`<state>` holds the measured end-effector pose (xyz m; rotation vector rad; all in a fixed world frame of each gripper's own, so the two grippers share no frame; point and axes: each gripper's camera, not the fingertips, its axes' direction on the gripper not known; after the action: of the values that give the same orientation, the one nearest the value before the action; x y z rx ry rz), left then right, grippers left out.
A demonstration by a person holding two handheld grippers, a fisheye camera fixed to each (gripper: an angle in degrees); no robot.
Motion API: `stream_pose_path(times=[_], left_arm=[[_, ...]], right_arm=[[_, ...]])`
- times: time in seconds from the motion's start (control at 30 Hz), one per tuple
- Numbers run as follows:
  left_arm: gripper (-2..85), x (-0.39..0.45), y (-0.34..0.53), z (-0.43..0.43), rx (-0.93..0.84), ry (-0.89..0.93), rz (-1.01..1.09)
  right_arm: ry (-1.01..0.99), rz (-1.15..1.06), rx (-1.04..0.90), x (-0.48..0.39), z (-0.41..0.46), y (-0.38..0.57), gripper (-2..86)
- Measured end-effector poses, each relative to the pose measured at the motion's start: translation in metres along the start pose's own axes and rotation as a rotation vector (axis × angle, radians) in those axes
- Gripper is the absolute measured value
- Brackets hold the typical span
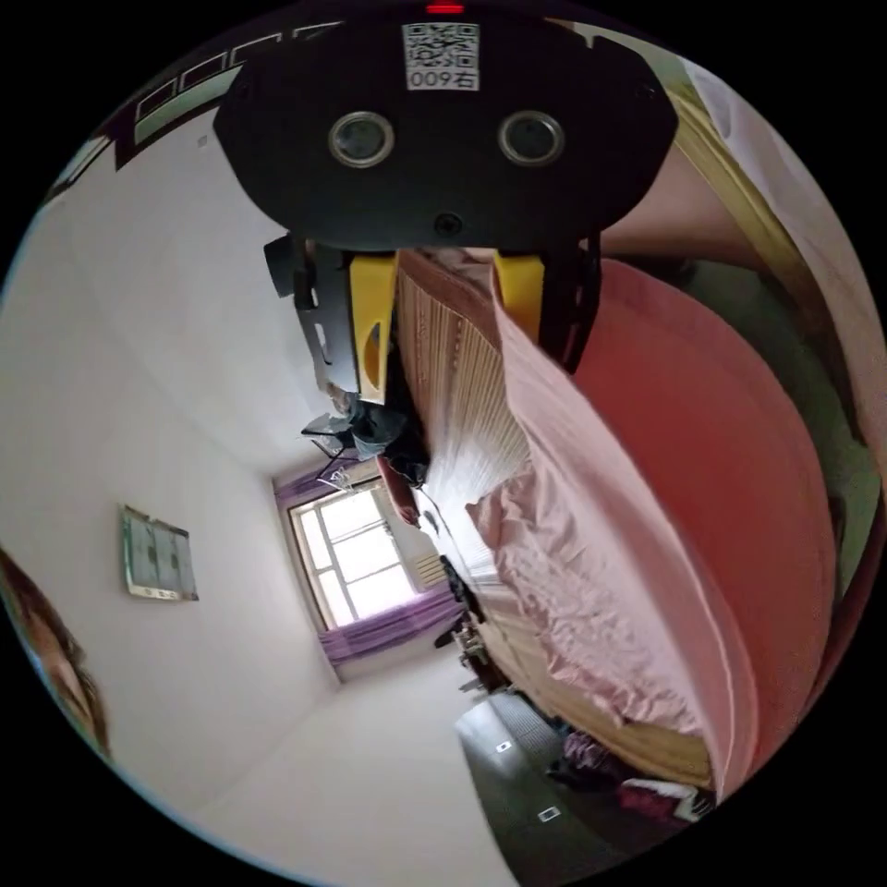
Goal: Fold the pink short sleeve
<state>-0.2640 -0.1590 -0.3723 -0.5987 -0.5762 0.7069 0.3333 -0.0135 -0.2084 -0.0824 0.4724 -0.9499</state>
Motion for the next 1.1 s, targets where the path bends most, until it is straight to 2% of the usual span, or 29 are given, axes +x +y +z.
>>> stream_pose_path(times=[0.13,0.23,0.33,0.53,0.67,0.87,1.1], left_arm=[[0.9,0.009,0.004,0.008,-0.027,0.006,0.017],[0.8,0.008,0.008,0.016,-0.038,0.018,0.014],[0.8,0.004,0.012,0.028,-0.051,0.025,-0.005],[0.8,0.025,0.017,0.047,-0.095,0.018,0.053],[0.8,0.031,0.019,0.051,-0.101,0.012,0.058],[0.8,0.03,0.02,0.057,-0.098,0.013,0.05],[0.8,0.048,0.016,0.067,-0.113,0.021,0.074]], right_arm=[[0.079,-0.046,0.033,-0.009,-0.018,-0.014,20.7],[0.06,-0.079,0.016,-0.02,-0.024,-0.021,21.0],[0.012,-0.038,0.001,-0.018,-0.026,-0.023,21.4],[0.075,-0.004,0.04,-0.027,-0.047,-0.042,22.2],[0.115,-0.061,0.048,-0.048,-0.058,-0.058,22.3],[0.082,-0.01,0.037,-0.06,-0.069,-0.068,23.3],[0.196,-0.144,0.115,-0.11,-0.104,-0.103,21.5]])
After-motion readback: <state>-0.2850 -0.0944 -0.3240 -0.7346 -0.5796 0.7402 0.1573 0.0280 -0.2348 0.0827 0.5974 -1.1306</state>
